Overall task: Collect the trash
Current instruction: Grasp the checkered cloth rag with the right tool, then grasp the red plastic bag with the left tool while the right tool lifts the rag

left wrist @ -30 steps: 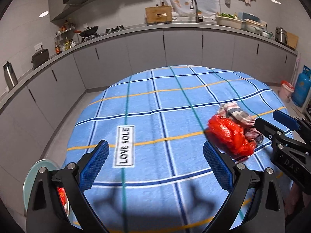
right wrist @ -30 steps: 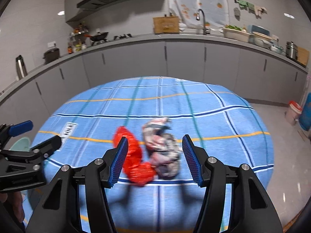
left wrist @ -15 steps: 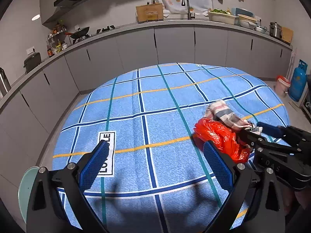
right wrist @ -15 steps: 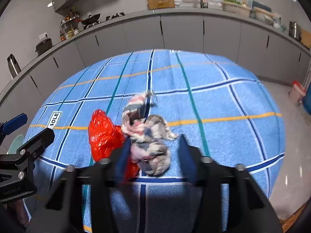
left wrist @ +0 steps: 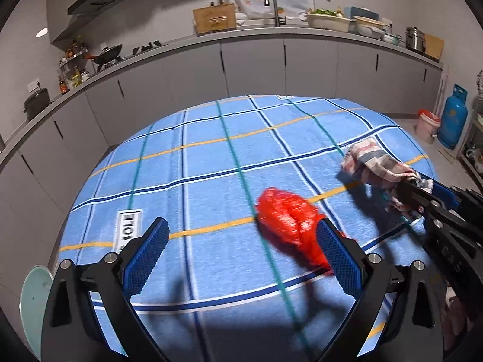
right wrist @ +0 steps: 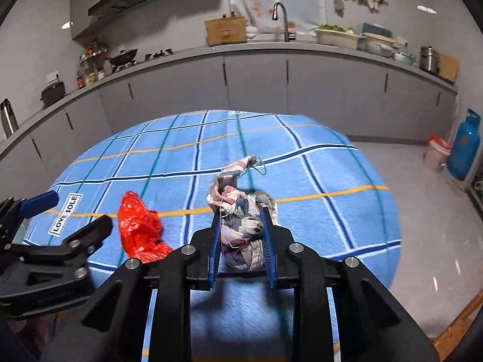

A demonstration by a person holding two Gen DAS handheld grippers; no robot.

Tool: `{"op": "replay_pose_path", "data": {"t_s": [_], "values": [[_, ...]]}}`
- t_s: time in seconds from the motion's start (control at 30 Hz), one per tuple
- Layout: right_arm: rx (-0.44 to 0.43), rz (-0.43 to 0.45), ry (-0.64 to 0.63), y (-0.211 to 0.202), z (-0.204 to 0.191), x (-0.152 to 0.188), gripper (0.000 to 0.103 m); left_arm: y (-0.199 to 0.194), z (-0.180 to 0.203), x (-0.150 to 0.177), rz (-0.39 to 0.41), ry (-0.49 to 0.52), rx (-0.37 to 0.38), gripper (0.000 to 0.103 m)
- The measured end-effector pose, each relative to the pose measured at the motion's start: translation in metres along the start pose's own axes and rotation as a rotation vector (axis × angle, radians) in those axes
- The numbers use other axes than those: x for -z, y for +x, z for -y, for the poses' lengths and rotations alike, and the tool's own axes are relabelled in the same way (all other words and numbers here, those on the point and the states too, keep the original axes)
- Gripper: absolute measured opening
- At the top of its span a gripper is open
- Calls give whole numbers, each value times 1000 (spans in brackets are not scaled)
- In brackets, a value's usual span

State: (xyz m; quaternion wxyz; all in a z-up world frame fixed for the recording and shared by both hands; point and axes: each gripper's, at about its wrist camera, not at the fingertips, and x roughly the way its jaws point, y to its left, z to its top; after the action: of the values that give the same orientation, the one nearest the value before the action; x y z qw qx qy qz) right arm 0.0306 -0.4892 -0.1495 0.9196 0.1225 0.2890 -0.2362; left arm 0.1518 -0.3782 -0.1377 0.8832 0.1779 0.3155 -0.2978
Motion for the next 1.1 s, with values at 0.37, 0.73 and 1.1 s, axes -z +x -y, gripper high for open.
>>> {"op": "replay_pose_path", "data": {"t_s": [0.37,0.73,1.1], "values": [[2,13,22,-6,17,13,25,34,25,-2,-80,26,85,55],[-52,50,1,-21,-4,13,25,8,11,6,-61,36,113,24],[-159,95,-63,-44,-56,7,25,-35,-35,14,-9,-4,30,24]]}}
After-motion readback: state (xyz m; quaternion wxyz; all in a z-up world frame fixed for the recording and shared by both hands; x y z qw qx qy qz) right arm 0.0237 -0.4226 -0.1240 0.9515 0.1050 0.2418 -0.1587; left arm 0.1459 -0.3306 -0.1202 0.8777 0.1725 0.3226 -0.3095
